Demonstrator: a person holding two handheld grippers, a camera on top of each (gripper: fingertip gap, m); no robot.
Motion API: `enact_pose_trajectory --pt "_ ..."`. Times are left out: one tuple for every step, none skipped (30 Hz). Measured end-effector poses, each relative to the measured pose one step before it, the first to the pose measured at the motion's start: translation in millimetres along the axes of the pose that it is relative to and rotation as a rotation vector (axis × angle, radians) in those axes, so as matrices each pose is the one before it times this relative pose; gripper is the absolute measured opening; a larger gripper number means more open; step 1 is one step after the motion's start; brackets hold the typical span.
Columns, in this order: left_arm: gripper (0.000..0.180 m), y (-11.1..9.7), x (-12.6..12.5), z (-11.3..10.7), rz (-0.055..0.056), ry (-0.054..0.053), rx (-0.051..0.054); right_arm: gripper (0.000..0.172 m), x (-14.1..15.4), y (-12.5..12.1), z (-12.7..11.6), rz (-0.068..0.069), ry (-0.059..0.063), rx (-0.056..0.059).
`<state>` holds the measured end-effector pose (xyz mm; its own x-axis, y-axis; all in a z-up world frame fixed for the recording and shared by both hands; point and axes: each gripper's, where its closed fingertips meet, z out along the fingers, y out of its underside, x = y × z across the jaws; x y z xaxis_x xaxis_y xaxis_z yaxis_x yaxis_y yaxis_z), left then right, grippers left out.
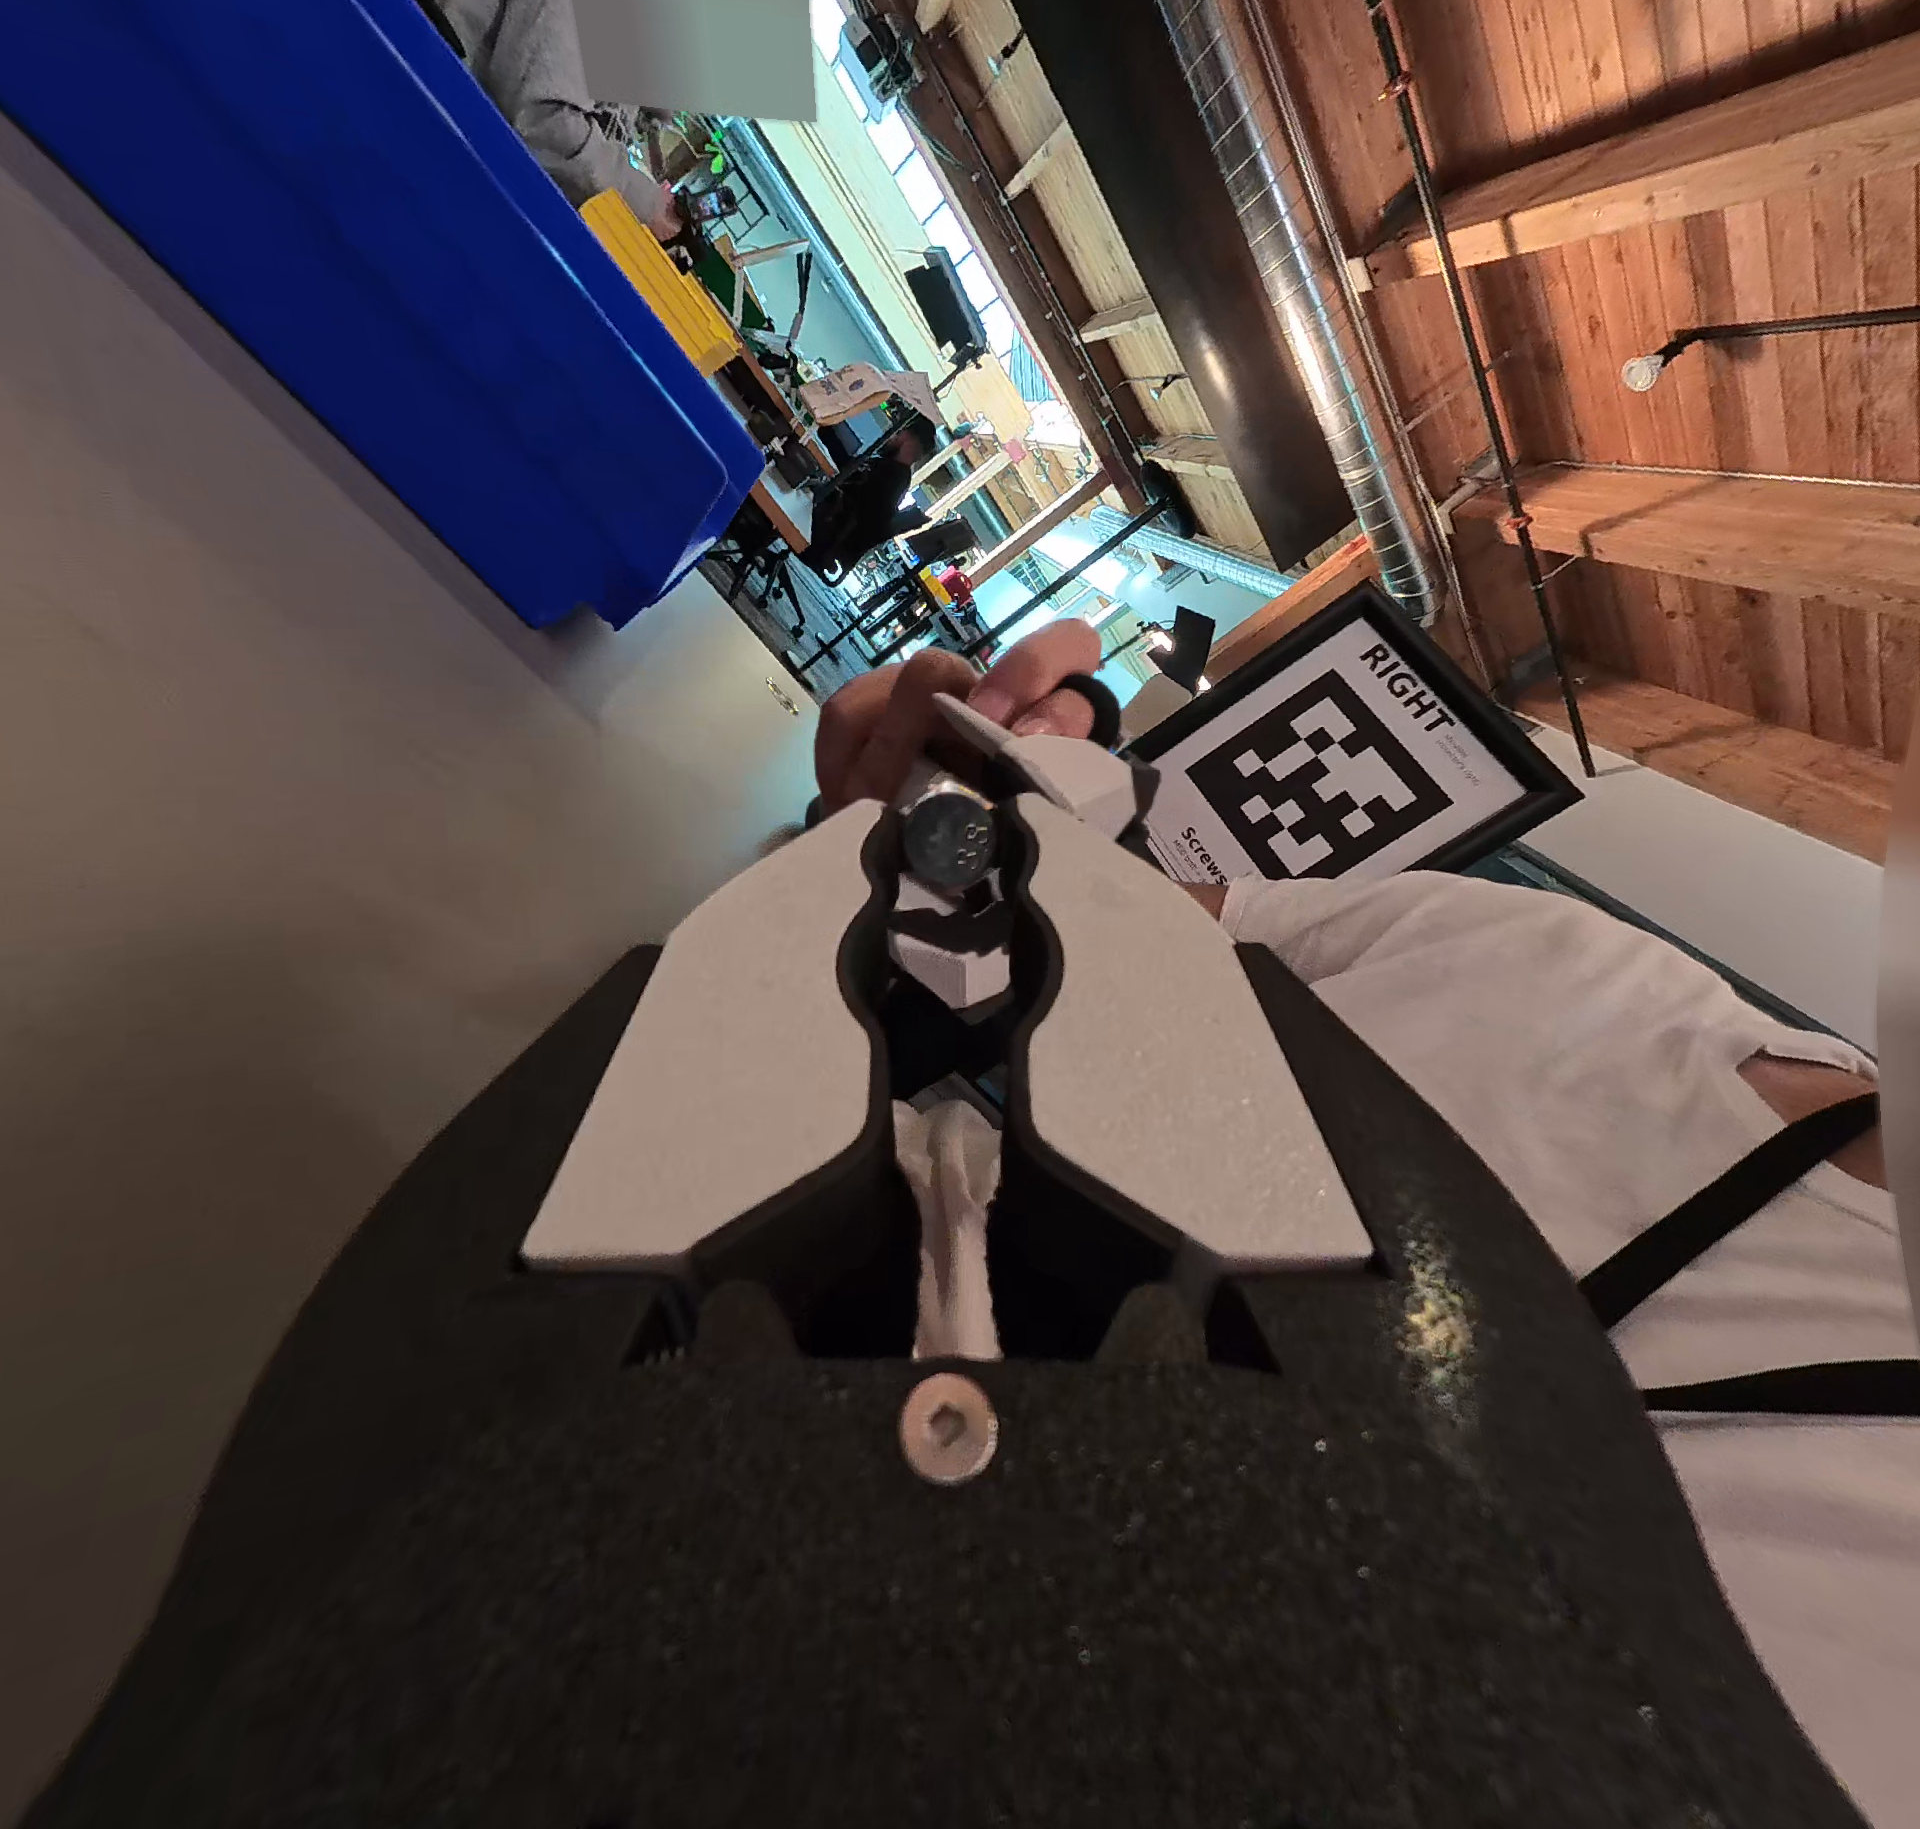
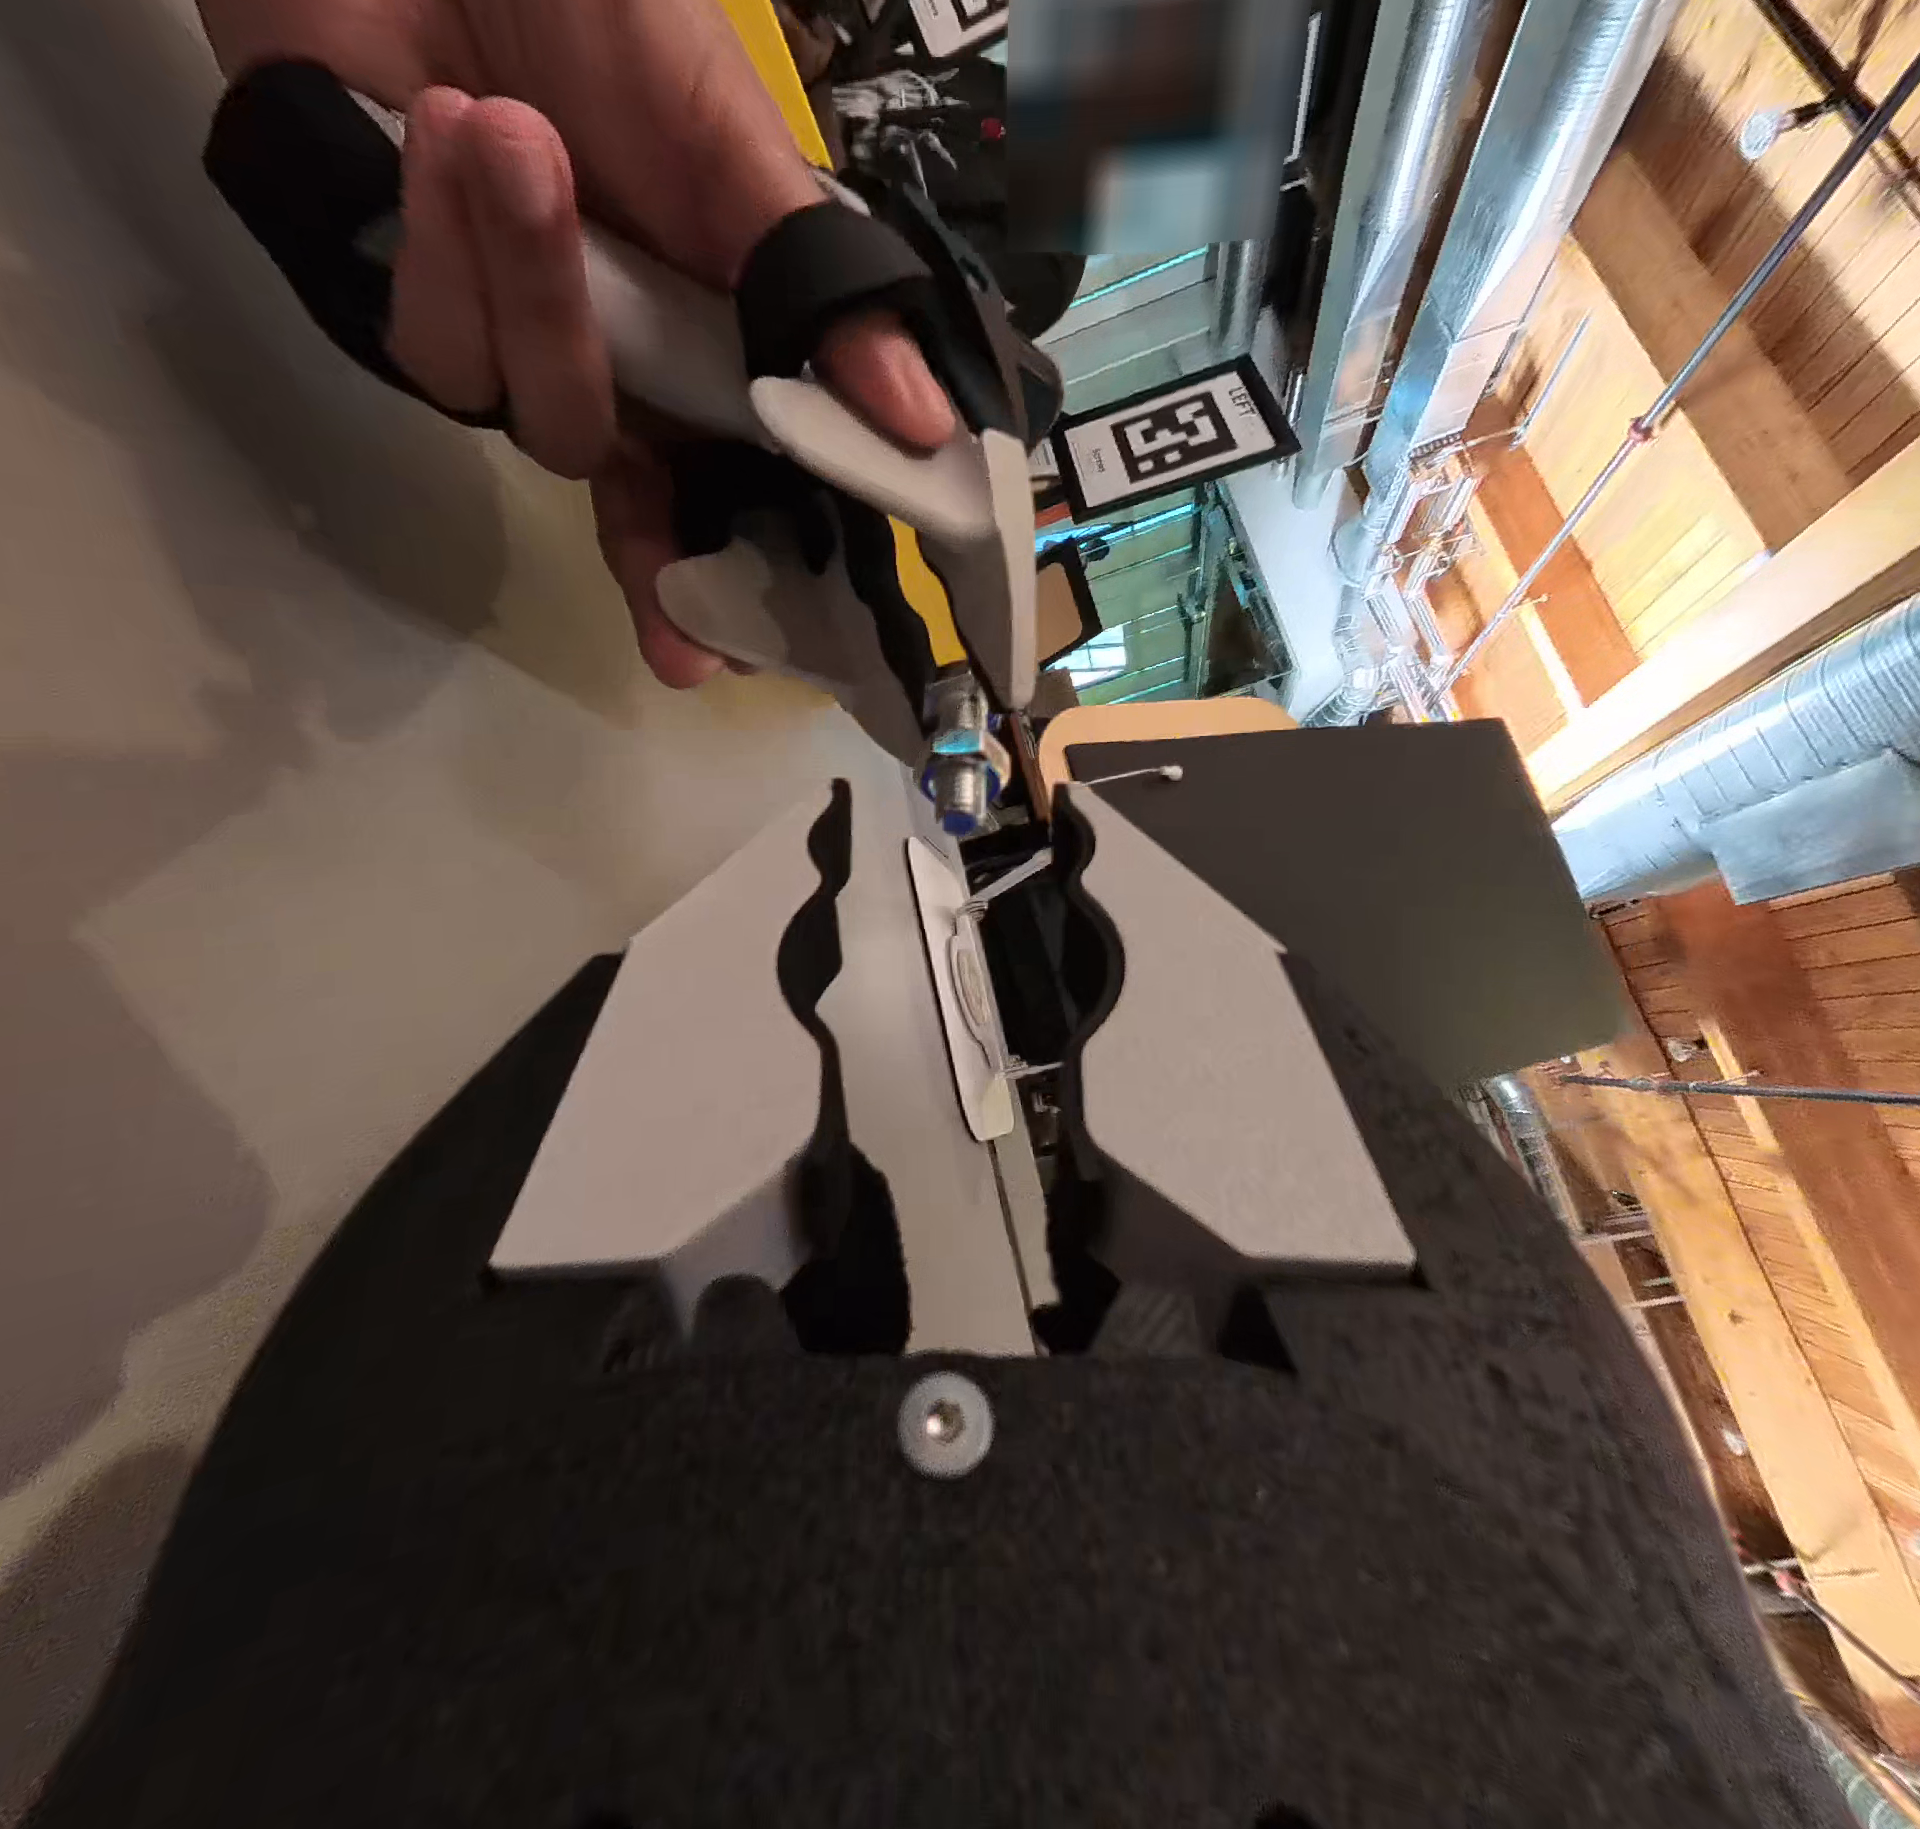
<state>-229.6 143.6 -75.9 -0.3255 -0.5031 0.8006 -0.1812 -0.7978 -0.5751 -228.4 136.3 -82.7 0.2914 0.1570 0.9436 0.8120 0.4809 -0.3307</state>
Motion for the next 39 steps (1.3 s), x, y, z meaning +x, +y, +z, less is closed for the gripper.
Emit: enact_pose_trajectory --pt "0.017 1.07 -0.81 0.4 -0.0033 -0.0029 -0.0056 0.038 -0.31 -0.23 1.39 0.0039 -0.0056 -0.0022" --pt "0.017 1.05 -0.05 0.56 -0.0003 -0.0002 -0.0052 0.038 0.74 0.38 1.39 -0.0001 0.0035 -0.0038" --pt "0.017 0.98 0.67 0.71 -0.0004 0.0032 -0.0055 0.037 -0.35 0.1 1.06 -0.0063 -0.002 0.002" --pt "0.017 1.1 0.47 0.9 -0.0003 0.0025 -0.0057 0.033 -0.83 0.41 1.11 -0.0086 -0.0024 0.003" --pt "0.017 0.82 0.08 0.82 0.0005 -0.0001 -0.0039 0.029 -0.57 1.83 1.58 -0.0056 0.0024 -0.0069" --pt "0.017 0.99 0.12 0.83 -0.0005 0.0011 -0.0045 0.022 0.06 1.5 1.25 0.0005 0.0042 -0.0052" --pt "0.017 0.62 0.07 0.48 -0.0009 0.0013 -0.0036 0.019 0.4 0.33 0.45 0.0091 0.0007 0.002" --pt "0.017 0.11 -0.19 -0.2 -0.0007 -0.0011 -0.0008 0.019 -0.48 0.56 0.37 0.0235 -0.0143 -0.002" --pt "0.017 0.29 -0.38 -0.27 0.0022 -0.0033 -0.0029 0.019 -0.7 0.5 0.25 0.0424 -0.0221 -0.0037" --pt "0.017 0.38 0.13 -0.01 0.0047 -0.0016 -0.0044 0.019 -0.46 -0.11 -0.19 0.061 -0.0262 0.001" --pt "0.017 0.39 0.71 0.13 0.0078 0.0003 -0.005 0.019 -0.53 -0.69 -0.32 0.0801 -0.0325 0.0057" --pt "0.017 0.25 0.56 0.08 0.0129 -0.003 -0.0052 0.019 -0.93 -0.22 -0.15 0.104 -0.0456 0.0045" --pt "0.017 0.47 0.44 -0.04 0.0187 -0.0064 -0.0073 0.019 -1.35 -0.3 -0.13 0.1299 -0.0603 0.0056" --pt "0.017 0.39 1.47 0.11 0.0232 -0.0024 -0.0086 0.019 -1.44 -1.76 -0.67 0.1583 -0.0708 0.0184" --pt "0.017 0.03 2.65 0.19 0.0262 0.0024 -0.0066 0.018 -1.59 -2.87 -0.96 0.1819 -0.0822 0.0284" --pt "0.017 -0.49 2.79 0.37 0.0304 0.0005 -0.0033 0.018 -1.75 -2.76 -0.82 0.2 -0.0907 0.0271" --pt "0.017 -0.84 2.52 0.35 0.0331 -0.0021 -0.0008 0.018 -2.62 -2.5 -0.47 0.2178 -0.102 0.0257" --pt "0.017 -0.42 2.12 0.09 0.0331 -0.004 -0.0031 0.019 -3.34 -1.6 -0.15 0.2208 -0.1117 0.0221" --pt "0.017 -0.1 1.6 0.17 0.0322 -0.0062 -0.0063 0.019 -2.99 -1.43 -0.33 0.2027 -0.1094 0.0246" --pt "0.017 -0.21 0.64 0.2 0.0318 -0.0113 -0.0056 0.019 -1.96 -1.23 -0.12 0.1774 -0.0916 0.0301" --pt "0.017 -0.24 0.06 0.08 0.0323 -0.0149 -0.0041 0.019 -1.3 -0.1 0.27 0.1536 -0.0767 0.024" --pt "0.017 0.03 -0.45 -0.17 0.026 -0.0146 -0.0052 0.019 -0.46 0.86 0.63 0.1278 -0.0611 0.0139" --pt "0.017 0.79 -1.14 -0.58 0.0132 -0.013 -0.0074 0.019 1.04 0.89 0.53 0.0913 -0.0391 0.0077" --pt "0.017 0.62 -1.57 -0.59 0.0017 -0.0104 -0.0036 0.019 1.35 -0.1 0.1 0.0485 -0.0187 0.0081" --pt "0.017 -0.16 -0.72 -0.24 -0.0031 -0.0042 0.0036 0.019 0.18 -0.54 -0.23 -0.0007 -0.0051 0.0061" --pt "0.017 -1.06 0.52 0.04 -0.0041 0.0026 0.0074 0.02 -1.39 -0.38 -0.41 -0.04 0.0057 0.0001" --pt "0.017 -1.7 0.58 -0.09 -0.0064 0.0038 0.0115 0.025 -2.83 -0.45 -0.34 -0.0551 0.0103 -0.0045" --pt "0.017 -1.46 -0.37 -0.47 -0.0116 0.0011 0.0116 0.032 -3.12 -0.3 -0.41 -0.0644 0.0142 -0.0109" --pt "0.017 -0.24 -1.15 -0.64 -0.0157 0.0012 0.0045 0.037 -0.98 0.59 -0.86 -0.0829 0.0323 -0.0214" --pt "0.017 0.38 -1.88 -0.45 -0.0147 -0.002 -0.0007 0.039 1.66 1.02 -1.75 -0.1092 0.0546 -0.0258" --pt "0.017 0.16 -2.97 -0.46 -0.0095 -0.0115 0.0001 0.038 3.91 0.93 -2.41 -0.124 0.0732 -0.0247" --pt "0.017 0.3 -2.95 -0.34 -0.0058 -0.0122 -0.0016 0.035 3.37 1.77 -2.48 -0.1214 0.0672 -0.0301" --pt "0.017 0.77 -1.5 -0.11 -0.0078 -0.0024 -0.0049 0.031 2.88 2.1 -1.9 -0.0923 0.0559 -0.0293" --pt "0.017 0.61 -0.87 -0.02 -0.0076 0.0008 -0.0034 0.029 1.53 0.56 -1.31 -0.0531 0.0362 -0.0127" --pt "0.017 0.13 -0.07 0.05 -0.0032 0.0018 -0.0004 0.026 1.39 -0.68 -1.29 -0.0222 0.0221 0.0011" --pt "0.017 -0.01 0.84 -0.02 0.0006 0.0045 0.0 0.023 0.74 -1.44 -0.77 -0.0023 0.0075 0.01" --pt "0.017 0.23 1.12 0.27 0.0032 0.005 -0.002 0.022 1.54 -0.51 -0.22 0.0116 0.0029 0.0052" --pt "0.017 0.5 0.89 0.25 0.004 0.0026 -0.0032 0.021 1.23 0.2 0.13 0.016 -0.004 0.0014" --pt "0.017 0.56 0.41 0.45 0.002 0.0011 -0.0033 0.02 0.73 1.05 0.44 0.0169 -0.01 -0.0029"
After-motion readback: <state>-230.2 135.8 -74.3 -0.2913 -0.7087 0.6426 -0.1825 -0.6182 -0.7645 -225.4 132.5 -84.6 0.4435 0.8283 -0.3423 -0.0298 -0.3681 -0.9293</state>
